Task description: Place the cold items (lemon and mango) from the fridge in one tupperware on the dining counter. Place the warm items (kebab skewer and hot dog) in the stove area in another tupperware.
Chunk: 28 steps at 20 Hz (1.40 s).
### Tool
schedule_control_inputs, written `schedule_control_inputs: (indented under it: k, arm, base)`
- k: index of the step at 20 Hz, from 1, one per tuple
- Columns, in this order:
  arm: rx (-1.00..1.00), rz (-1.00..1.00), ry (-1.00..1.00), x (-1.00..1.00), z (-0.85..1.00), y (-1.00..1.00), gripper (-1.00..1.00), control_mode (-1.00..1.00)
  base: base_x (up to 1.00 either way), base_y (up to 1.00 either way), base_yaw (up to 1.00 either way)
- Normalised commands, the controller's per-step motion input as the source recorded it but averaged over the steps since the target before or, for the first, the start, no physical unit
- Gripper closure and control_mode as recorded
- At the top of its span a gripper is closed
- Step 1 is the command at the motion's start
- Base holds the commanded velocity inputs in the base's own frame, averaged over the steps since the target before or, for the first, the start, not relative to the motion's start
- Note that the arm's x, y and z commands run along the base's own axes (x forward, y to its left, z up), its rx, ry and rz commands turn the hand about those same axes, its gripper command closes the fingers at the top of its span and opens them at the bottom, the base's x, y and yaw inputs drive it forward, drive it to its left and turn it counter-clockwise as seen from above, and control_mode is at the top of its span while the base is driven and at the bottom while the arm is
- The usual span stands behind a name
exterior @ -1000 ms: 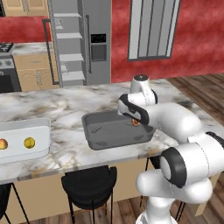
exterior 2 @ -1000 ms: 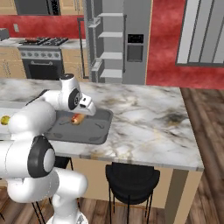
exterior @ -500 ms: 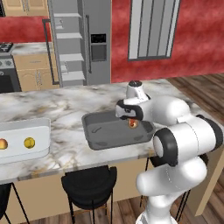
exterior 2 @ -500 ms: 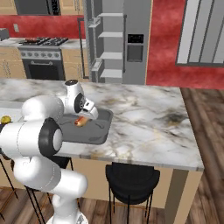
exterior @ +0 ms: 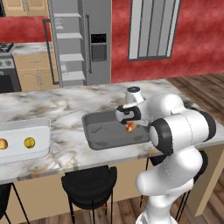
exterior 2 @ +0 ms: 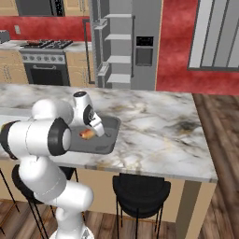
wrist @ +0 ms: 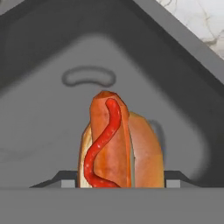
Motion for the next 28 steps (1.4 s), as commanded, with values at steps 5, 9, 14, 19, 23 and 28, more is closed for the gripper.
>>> schedule_control_inputs:
  k: [5, 9, 14, 19, 23, 28]
  arm:
    - [0.01, -0.01, -0.02, 0.25, -0.01, 0.0, 1.0, -1.0]
    - [0.0, 0.0, -0.09, 0.13, -0.2, 0.0, 1.0, -1.0]
    - [0.0, 0.0, -0.09, 0.06, -0.33, 0.0, 1.0, -1.0]
    - [0.01, 0.0, -0.02, 0.0, -0.09, 0.0, -1.0, -1.0]
    - [0.0, 0.0, 0.0, 0.0, 0.0, 0.0, -1.0, -1.0]
    - [0.0, 0.0, 0.0, 0.0, 0.0, -0.03, -1.0, -1.0]
  base:
    - [0.0, 0.0, 0.0]
    - [0.0, 0.0, 0.0]
    - [0.0, 0.0, 0.0]
    - [0.0, 0.0, 0.0]
    - [0.0, 0.0, 0.0]
    - [0.0, 0.0, 0.0]
